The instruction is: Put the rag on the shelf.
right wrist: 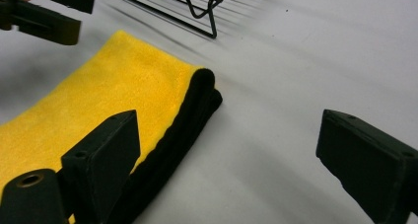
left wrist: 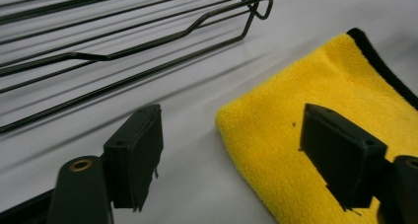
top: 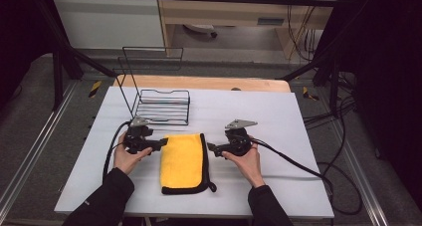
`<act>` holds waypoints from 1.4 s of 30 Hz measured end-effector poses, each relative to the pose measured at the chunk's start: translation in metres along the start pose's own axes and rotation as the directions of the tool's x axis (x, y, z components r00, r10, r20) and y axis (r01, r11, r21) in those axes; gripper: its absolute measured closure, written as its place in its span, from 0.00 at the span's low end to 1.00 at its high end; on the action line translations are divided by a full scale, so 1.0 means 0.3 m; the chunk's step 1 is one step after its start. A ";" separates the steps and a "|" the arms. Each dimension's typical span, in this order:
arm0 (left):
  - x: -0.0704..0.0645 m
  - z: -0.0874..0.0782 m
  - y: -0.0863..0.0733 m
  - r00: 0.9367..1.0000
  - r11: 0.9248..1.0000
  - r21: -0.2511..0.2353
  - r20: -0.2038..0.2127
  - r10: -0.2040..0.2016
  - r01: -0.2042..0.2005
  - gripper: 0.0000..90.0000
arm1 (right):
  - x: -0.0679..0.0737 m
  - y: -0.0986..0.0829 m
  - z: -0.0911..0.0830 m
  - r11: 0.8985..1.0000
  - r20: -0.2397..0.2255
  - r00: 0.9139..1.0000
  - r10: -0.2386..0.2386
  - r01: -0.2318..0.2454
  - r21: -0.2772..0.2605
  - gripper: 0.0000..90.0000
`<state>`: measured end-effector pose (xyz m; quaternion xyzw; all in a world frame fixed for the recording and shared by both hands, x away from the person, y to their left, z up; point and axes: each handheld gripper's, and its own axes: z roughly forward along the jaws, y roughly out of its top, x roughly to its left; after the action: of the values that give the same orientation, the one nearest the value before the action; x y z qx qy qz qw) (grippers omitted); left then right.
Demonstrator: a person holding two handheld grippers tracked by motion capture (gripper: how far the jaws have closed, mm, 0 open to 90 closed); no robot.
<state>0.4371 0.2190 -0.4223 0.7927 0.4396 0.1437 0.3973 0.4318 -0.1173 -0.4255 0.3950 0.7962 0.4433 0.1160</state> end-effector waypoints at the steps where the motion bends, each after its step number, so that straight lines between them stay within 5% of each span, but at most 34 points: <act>1: 0.002 0.013 0.002 1.000 1.000 0.016 -0.001 -0.002 0.002 0.28 | 0.000 0.000 0.000 1.000 0.000 1.000 0.000 0.000 0.000 0.11; 5: 0.005 0.065 0.004 1.000 0.998 0.057 -0.024 0.001 0.001 0.40 | 0.001 -0.012 -0.009 1.000 0.000 1.000 0.001 -0.001 0.008 0.09; 16: 0.005 0.105 -0.009 0.999 0.996 0.082 0.029 -0.034 0.032 0.71 | 0.004 -0.011 0.009 1.000 -0.008 1.000 0.022 -0.022 -0.008 0.08; 25: 0.002 0.114 -0.018 0.997 0.995 0.087 0.056 -0.049 0.044 0.80 | 0.025 0.020 0.083 0.999 -0.033 0.999 0.032 -0.031 0.008 0.12; 33: -0.001 0.115 -0.021 0.997 0.995 0.083 0.060 -0.052 0.047 0.85 | 0.045 0.045 0.201 0.998 -0.015 1.000 0.013 -0.012 0.066 0.30; 42: -0.007 0.116 -0.024 0.998 0.997 0.077 0.053 -0.029 0.025 0.85 | 0.032 0.037 0.228 0.995 -0.008 1.000 0.022 -0.021 0.099 0.50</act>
<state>0.4518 0.2019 -0.4498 0.8048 0.4445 0.1001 0.3803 0.4679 -0.0649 -0.4547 0.4067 0.8134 0.4065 0.0877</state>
